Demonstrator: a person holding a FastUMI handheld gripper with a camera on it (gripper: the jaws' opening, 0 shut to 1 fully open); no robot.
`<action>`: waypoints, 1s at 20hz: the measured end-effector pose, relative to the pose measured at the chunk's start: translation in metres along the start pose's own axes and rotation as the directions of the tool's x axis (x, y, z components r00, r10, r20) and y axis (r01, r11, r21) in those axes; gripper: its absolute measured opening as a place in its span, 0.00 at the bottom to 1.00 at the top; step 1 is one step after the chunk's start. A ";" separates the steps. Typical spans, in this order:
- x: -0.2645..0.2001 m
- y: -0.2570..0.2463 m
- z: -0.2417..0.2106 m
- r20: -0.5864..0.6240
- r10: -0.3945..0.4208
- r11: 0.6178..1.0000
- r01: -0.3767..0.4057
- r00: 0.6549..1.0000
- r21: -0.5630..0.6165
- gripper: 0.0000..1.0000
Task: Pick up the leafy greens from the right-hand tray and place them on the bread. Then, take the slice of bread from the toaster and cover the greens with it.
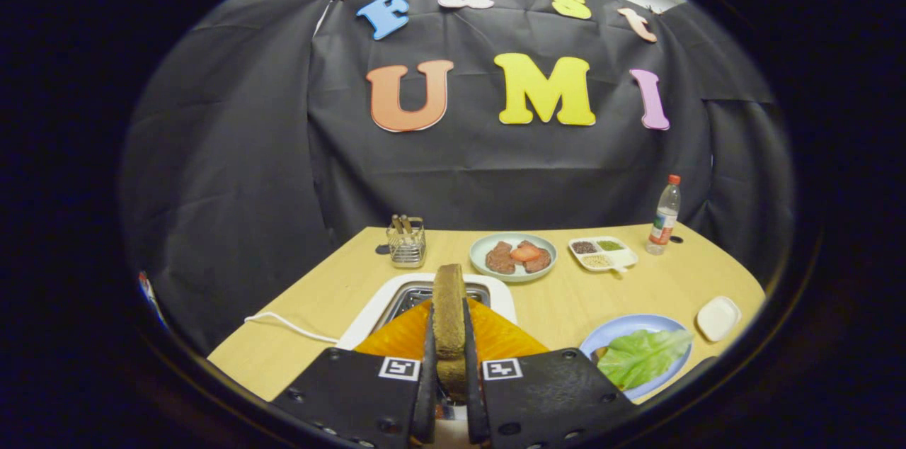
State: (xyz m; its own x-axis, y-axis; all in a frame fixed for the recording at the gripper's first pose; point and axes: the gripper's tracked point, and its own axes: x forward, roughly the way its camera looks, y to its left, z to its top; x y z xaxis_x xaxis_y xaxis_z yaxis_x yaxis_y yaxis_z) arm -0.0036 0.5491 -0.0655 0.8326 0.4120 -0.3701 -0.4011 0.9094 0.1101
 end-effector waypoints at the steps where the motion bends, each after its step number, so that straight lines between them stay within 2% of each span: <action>1: -0.001 -0.003 0.003 0.009 -0.003 1.000 0.003 1.000 0.009 0.17; 2: -0.003 -0.004 0.008 0.022 0.006 1.000 -0.006 1.000 0.012 0.11; 5: -0.017 -0.005 0.039 0.087 0.034 0.998 -0.038 0.996 0.046 0.11; 6: -0.018 -0.004 0.048 0.111 0.049 0.997 -0.055 0.993 0.059 0.02; 12: -0.059 -0.020 0.097 0.200 0.106 0.980 -0.137 0.974 0.144 0.02; 16: -0.077 -0.060 0.102 0.225 0.080 0.979 -0.119 0.971 0.166 0.02; 20: -0.079 -0.132 0.083 0.225 -0.037 0.985 -0.003 0.974 0.175 0.02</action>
State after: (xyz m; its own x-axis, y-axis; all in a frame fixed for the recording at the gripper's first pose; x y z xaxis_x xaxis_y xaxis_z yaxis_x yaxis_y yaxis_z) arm 0.0151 0.4015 0.0259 0.9114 0.3804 -0.1568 -0.3307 0.9041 0.2708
